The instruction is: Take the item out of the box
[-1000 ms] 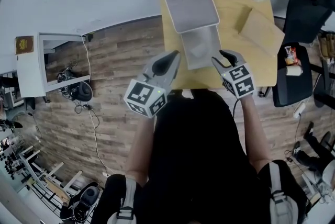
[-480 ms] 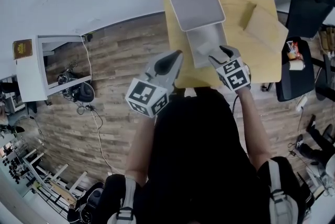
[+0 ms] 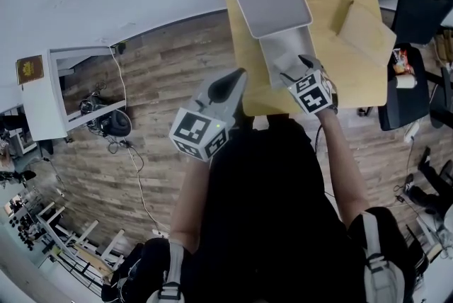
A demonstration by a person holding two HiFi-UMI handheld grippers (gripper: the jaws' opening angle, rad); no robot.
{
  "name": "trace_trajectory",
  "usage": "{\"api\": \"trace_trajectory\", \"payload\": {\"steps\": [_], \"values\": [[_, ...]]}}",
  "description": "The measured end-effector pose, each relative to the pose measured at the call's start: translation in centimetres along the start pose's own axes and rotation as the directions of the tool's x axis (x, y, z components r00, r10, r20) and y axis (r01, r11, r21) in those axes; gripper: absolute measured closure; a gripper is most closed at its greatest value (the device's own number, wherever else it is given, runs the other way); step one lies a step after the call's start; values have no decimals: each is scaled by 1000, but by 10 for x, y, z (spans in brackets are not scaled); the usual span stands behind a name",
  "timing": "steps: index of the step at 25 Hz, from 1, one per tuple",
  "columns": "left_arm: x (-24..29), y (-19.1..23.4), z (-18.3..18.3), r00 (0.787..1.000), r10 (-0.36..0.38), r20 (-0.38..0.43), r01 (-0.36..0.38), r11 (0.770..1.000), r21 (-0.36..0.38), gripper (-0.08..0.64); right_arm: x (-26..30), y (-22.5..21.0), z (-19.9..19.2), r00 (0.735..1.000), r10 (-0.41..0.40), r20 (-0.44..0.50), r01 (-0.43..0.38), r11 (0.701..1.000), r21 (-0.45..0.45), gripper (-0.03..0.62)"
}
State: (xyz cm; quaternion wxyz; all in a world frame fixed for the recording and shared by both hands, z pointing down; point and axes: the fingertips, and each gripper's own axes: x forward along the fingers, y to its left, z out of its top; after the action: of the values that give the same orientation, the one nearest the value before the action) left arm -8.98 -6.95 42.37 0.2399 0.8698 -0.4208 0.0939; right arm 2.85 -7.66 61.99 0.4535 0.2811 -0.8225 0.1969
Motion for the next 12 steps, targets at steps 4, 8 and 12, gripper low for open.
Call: {"api": "trace_trajectory", "payload": {"steps": [4,8,12], "values": [[-3,6,-1,1000,0,-5,0,1000,-5,545,11,-1,2,999,-15,-33,15,1000,-9,275],[-4,12,-3,1000,3,-11,-3,1000,-11,546,25,-3,2,998,-5,-61,5,1000,-4,275],[-7,17,-4,1000,14,-12,-14,1000,-15,546,36,-7,0,995,-16,-94,16,1000,1,275]]}}
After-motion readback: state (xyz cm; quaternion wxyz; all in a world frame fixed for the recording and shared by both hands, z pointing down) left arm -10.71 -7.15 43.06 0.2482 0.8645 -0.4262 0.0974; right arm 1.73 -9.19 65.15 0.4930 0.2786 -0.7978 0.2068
